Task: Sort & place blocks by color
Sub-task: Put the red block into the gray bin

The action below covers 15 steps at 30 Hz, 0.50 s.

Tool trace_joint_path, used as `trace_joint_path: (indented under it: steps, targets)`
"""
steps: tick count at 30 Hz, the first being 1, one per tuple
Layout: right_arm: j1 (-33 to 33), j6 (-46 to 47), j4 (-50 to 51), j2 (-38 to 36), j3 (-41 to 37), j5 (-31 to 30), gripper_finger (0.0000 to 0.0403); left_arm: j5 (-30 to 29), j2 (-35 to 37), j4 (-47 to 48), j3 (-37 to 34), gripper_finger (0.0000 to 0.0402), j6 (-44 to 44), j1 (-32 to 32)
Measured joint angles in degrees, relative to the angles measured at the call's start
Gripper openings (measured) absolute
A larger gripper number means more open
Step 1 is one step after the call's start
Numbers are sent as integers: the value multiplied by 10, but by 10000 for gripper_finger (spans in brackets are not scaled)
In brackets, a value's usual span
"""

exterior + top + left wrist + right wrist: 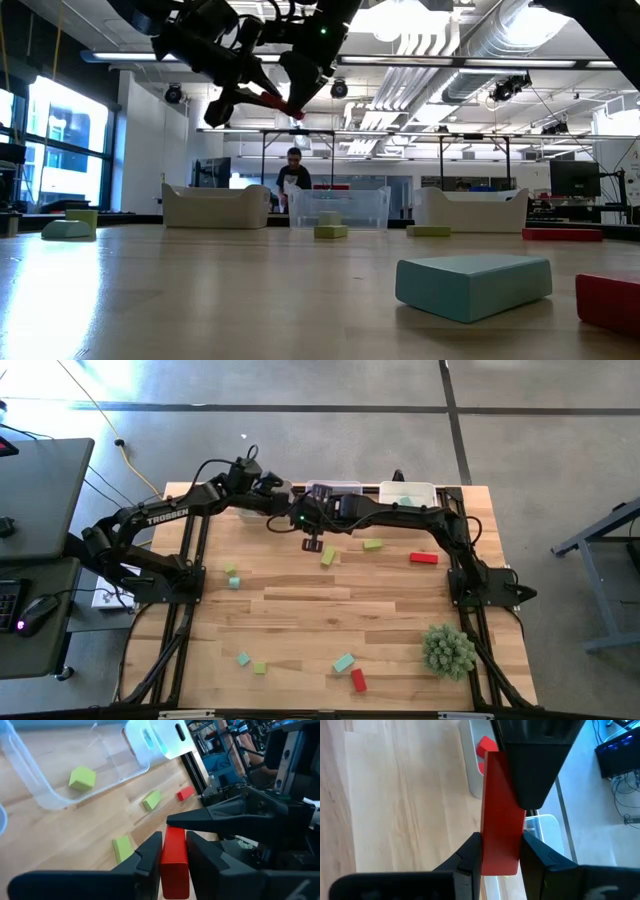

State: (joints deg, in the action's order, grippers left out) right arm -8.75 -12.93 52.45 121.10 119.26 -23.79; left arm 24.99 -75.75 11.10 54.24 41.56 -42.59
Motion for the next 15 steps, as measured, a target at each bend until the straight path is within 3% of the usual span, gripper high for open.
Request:
trace_joint_path:
  steps: [15]
  targets:
    - [-3, 13, 6, 0, 0, -22, 73, 20, 0, 5, 0, 155, -22, -4]
